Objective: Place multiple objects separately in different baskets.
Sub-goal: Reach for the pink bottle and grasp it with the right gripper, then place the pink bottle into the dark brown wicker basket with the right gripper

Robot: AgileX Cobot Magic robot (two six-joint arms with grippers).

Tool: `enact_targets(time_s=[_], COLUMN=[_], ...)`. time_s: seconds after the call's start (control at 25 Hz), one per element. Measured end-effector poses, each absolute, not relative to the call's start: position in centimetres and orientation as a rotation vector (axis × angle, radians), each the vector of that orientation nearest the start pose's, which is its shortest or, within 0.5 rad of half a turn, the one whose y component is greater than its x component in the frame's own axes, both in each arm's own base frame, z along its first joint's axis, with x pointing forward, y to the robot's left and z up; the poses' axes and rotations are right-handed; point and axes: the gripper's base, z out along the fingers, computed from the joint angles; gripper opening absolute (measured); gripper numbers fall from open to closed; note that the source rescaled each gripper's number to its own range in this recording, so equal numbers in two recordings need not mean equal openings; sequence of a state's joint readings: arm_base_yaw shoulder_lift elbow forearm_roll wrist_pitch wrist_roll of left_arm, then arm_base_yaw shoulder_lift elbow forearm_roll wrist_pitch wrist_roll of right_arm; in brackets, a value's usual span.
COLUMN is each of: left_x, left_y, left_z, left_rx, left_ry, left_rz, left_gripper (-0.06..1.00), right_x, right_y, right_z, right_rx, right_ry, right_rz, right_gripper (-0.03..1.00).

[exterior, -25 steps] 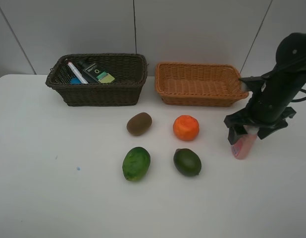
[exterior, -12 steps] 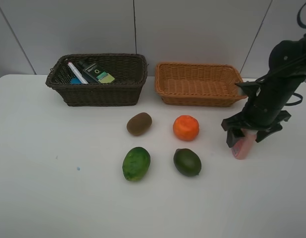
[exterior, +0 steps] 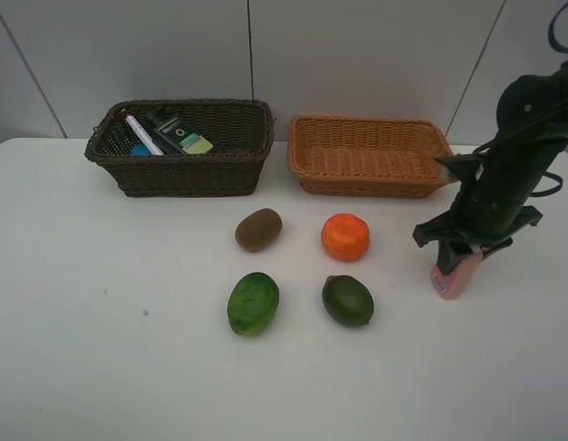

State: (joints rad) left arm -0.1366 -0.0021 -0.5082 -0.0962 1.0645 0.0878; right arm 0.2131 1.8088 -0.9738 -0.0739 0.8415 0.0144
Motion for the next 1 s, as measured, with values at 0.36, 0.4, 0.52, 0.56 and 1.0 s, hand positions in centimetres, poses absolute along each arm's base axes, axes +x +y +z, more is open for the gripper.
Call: enact_targets(time_s=[0.36,0.4,0.52,0.56,1.0], left_x=[-0.8,-0.8,-0.8,-0.8,-0.8], left_y=[-0.7,-0.7,-0.7,-0.7,-0.7], left_z=[28.0,28.0,28.0,28.0,28.0], left_rx=[0.233,0.233,0.233,0.233,0.233], left_ry=[2.024,2.024,2.024,2.024,2.024], left_rz=[-0.146,-0.146,-0.146,-0.146,-0.146], left_gripper=[0.96,0.96,0.96,0.96,0.96], right_x=[32.0,32.5,34.8,35.4,42.1], right_y=[6.7,6.9,8.4,9.2,23.1], right_z=[22.5,23.6,26.7,27.1,26.9], right_rx=[-0.322,-0.310,-0.318,-0.343,-0.642], right_ry=[3.020,2.999,2.900,2.878,2.648], right_rz=[-0.029,-0.009,0.042,0.048,0.179], right_gripper=[0.00,0.00,0.00,0.00,0.00])
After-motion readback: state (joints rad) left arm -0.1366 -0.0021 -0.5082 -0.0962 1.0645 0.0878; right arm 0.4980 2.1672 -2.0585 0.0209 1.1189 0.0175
